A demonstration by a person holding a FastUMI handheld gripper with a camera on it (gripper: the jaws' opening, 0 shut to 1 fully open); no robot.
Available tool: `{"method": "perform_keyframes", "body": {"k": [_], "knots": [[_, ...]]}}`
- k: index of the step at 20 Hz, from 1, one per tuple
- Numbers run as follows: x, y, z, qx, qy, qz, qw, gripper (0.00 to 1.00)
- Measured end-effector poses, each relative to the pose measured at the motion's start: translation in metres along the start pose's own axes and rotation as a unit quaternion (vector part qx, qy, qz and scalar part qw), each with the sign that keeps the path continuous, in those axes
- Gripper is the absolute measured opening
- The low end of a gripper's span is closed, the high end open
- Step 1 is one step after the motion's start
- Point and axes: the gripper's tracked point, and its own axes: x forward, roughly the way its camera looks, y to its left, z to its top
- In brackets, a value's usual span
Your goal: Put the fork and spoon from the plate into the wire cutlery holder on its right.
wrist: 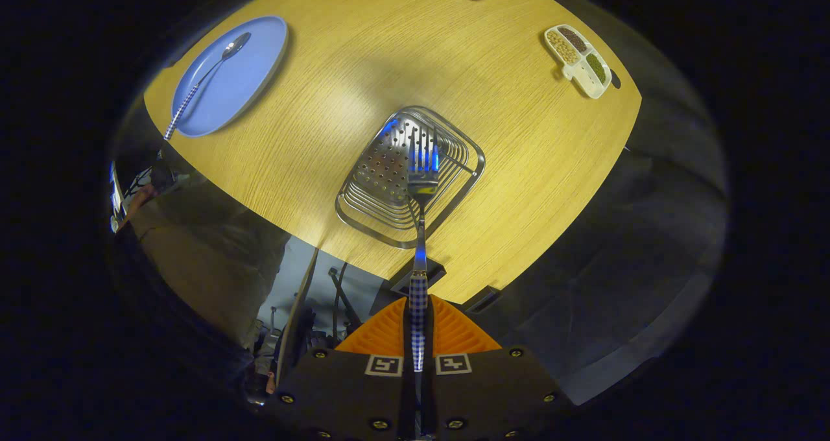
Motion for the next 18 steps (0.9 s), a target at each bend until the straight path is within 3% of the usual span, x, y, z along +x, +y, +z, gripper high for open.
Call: {"method": "perform_keyframes", "body": {"k": [6, 13, 18], "knots": [[0.002, -0.006, 0.009, -0.036, 0.055, -0.025, 0.998, 0.04], [0.005, -0.007, 0.018, -0.021, 0.104, -0.005, 0.994, 0.04], [0.001, -0.005, 0.036, 0.006, 0.108, 0.018, 0.994, 0.11]]}}
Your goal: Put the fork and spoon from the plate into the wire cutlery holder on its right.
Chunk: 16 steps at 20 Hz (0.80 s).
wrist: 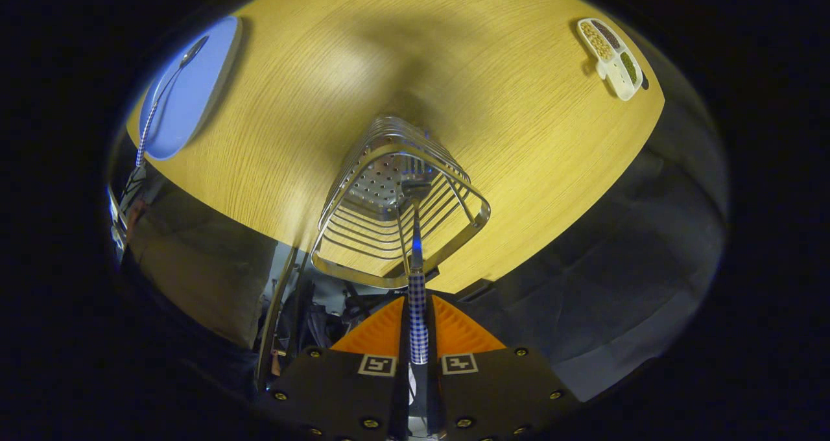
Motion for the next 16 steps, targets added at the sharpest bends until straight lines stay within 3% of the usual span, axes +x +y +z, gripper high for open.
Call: {"method": "perform_keyframes", "body": {"k": [5, 10, 11, 12, 16], "knots": [[-0.002, 0.003, 0.003, 0.009, -0.001, 0.020, 1.000, 0.14], [-0.022, -0.007, 0.002, 0.011, -0.016, 0.006, 1.000, 0.14], [-0.019, -0.008, -0.003, 0.012, -0.018, 0.007, 1.000, 0.22], [-0.022, -0.006, -0.006, 0.016, -0.022, 0.012, 1.000, 0.41], [-0.022, -0.003, -0.024, 0.028, -0.055, 0.021, 0.998, 0.42]]}}
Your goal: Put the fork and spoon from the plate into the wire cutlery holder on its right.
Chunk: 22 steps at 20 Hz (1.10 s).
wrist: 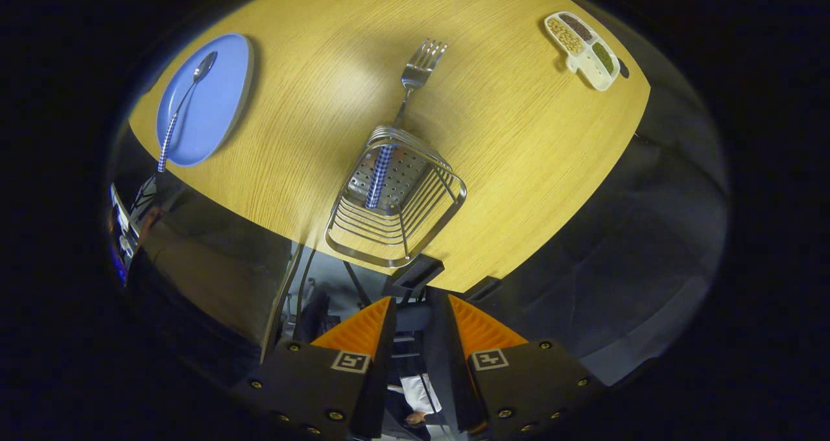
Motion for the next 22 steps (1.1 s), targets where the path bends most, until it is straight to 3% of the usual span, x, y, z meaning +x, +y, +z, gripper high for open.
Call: {"method": "perform_keyframes", "body": {"k": [6, 9, 15, 22], "knots": [[-0.019, 0.023, -0.025, 0.027, -0.086, 0.023, 0.996, 0.45], [-0.028, 0.049, -0.020, 0.041, -0.143, 0.044, 0.988, 0.98], [-0.047, 0.105, 0.014, 0.069, -0.234, 0.088, 0.966, 0.97], [-0.063, 0.190, 0.056, 0.043, -0.260, 0.140, 0.954, 0.97]]}}
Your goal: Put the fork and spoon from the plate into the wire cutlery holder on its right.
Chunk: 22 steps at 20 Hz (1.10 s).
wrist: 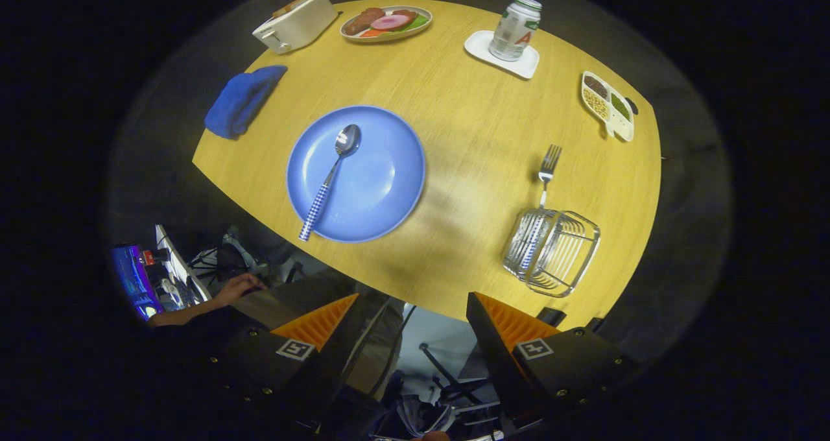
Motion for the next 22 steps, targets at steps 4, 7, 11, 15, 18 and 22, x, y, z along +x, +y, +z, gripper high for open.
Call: {"method": "perform_keyframes", "body": {"k": [4, 7, 11, 15, 18, 22], "knots": [[0.014, 0.039, 0.012, 0.005, -0.011, 0.034, 0.999, 1.00], [0.020, 0.058, 0.020, 0.017, -0.014, 0.052, 0.998, 1.00], [0.036, 0.070, 0.034, 0.035, -0.018, 0.055, 0.998, 1.00], [0.057, 0.094, 0.042, 0.059, -0.007, 0.077, 0.995, 1.00], [0.075, 0.103, 0.047, 0.071, -0.003, 0.076, 0.995, 1.00], [0.092, 0.110, 0.056, 0.089, 0.002, 0.077, 0.993, 1.00]]}}
